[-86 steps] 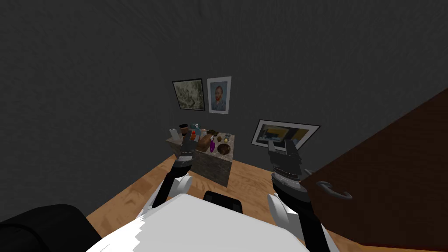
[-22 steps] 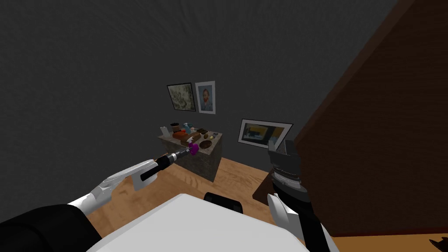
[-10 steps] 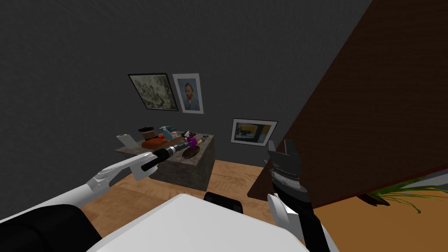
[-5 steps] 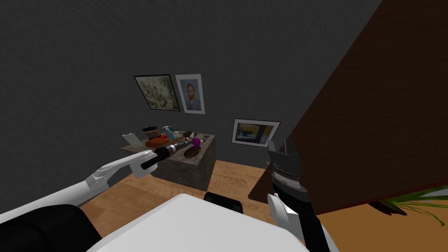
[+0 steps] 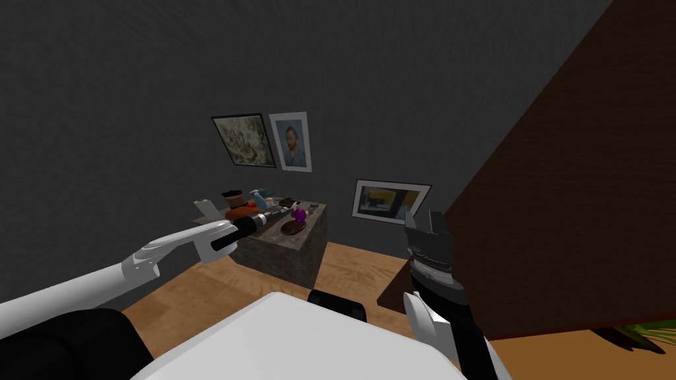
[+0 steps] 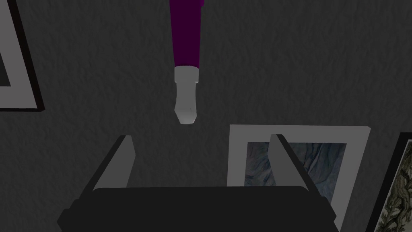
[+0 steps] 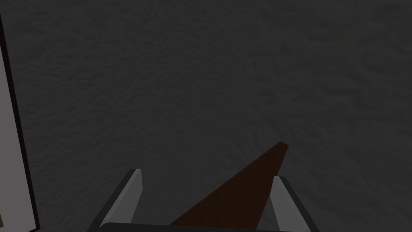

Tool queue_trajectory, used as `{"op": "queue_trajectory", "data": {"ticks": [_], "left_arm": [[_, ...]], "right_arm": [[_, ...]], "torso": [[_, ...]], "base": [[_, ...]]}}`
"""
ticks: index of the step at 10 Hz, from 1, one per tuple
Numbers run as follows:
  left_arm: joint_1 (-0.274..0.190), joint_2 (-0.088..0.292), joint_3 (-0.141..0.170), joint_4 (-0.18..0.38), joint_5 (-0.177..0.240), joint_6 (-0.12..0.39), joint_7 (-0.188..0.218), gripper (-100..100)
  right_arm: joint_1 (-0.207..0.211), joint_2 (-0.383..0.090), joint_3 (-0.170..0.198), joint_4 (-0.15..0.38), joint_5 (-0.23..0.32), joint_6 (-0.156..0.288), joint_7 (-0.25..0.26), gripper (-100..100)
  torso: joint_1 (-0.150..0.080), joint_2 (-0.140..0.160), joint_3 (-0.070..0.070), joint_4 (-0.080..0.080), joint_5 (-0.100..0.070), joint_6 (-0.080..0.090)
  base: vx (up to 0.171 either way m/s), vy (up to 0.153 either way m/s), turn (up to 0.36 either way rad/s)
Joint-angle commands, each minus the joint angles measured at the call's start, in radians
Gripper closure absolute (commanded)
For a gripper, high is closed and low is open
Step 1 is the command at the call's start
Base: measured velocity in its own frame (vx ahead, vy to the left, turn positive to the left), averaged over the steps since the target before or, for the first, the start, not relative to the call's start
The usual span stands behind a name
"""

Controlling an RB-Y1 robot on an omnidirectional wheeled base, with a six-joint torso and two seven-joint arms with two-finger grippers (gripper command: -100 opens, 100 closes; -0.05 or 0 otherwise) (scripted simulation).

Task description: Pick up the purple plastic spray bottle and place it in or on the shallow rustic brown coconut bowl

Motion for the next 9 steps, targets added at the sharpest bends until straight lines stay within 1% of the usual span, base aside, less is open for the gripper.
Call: {"op": "queue_trajectory", "data": {"ticks": [1,2,3,4,9], "left_arm": [[0.012,0.034,0.018,-0.027,0.017,0.018,0.016,-100],[0.02,0.054,0.028,-0.046,0.026,0.028,0.024,-100],[0.02,0.041,0.025,-0.037,0.02,0.021,0.018,-100],[0.021,0.043,0.027,-0.039,0.021,0.023,0.02,0],[0.021,0.042,0.026,-0.039,0.021,0.023,0.02,0]], "right_arm": [[0.0,0.0,0.0,0.0,0.0,0.0,0.0,0],[0.0,0.0,0.0,0.0,0.0,0.0,0.0,0],[0.0,0.0,0.0,0.0,0.0,0.0,0.0,0],[0.0,0.0,0.0,0.0,0.0,0.0,0.0,0],[0.0,0.0,0.0,0.0,0.0,0.0,0.0,0]], "torso": [[0.0,0.0,0.0,0.0,0.0,0.0],[0.0,0.0,0.0,0.0,0.0,0.0],[0.0,0.0,0.0,0.0,0.0,0.0],[0.0,0.001,0.0,0.0,0.0,0.0],[0.0,0.002,0.001,0.0,0.0,0.0]], "base": [[0.024,0.008,0.075],[0.025,0.006,0.077],[0.012,0.002,0.014],[0.0,0.0,0.0],[0.0,0.0,0.0]]}}
